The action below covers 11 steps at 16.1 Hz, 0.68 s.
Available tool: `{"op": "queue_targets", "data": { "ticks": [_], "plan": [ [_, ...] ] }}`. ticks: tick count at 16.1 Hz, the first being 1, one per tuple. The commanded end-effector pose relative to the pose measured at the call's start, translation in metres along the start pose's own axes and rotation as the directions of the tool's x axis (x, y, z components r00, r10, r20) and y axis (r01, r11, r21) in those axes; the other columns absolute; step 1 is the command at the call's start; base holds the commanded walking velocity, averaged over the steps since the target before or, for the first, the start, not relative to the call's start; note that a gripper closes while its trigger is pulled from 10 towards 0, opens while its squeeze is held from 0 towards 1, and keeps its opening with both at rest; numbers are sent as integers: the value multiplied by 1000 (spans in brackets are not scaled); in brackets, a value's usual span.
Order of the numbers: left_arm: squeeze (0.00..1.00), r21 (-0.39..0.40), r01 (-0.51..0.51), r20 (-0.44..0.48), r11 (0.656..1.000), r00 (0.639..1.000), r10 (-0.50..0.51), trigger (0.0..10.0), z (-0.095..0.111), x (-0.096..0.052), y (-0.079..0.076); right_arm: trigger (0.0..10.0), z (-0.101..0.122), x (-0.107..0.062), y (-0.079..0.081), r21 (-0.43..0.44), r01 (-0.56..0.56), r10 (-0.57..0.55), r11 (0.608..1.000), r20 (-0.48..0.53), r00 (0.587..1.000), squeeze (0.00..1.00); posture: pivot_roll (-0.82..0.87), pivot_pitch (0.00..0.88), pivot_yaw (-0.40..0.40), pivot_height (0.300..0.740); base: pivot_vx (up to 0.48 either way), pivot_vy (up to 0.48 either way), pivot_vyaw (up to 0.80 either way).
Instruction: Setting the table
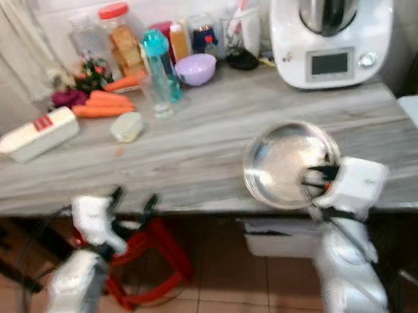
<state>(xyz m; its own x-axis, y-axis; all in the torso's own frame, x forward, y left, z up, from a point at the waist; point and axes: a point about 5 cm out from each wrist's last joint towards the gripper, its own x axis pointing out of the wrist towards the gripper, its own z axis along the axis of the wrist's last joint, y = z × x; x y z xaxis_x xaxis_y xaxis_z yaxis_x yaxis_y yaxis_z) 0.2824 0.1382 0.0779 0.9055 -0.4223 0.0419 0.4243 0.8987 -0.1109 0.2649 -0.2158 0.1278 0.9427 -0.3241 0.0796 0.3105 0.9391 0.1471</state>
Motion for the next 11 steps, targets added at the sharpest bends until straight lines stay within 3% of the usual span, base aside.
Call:
{"op": "queue_targets", "data": {
  "ticks": [1,7,11],
  "plan": [
    [0,23,-26,13,999,1000,25,10000,7,-4,12,10000,3,1,10,31,-23,23,999,20,1000,0,-23,0,99,740,0,0,0],
    [0,70,9,-46,997,999,-6,10000,-2,-22,19,10000,-2,16,22,58,-37,38,998,-11,999,0,-15,0,113,740,0,0,0],
    [0,55,65,-78,996,995,-61,10000,-8,-33,20,10000,-10,39,46,169,-55,73,984,-105,992,0,-1,0,101,740,0,0,0]
  ]
}}
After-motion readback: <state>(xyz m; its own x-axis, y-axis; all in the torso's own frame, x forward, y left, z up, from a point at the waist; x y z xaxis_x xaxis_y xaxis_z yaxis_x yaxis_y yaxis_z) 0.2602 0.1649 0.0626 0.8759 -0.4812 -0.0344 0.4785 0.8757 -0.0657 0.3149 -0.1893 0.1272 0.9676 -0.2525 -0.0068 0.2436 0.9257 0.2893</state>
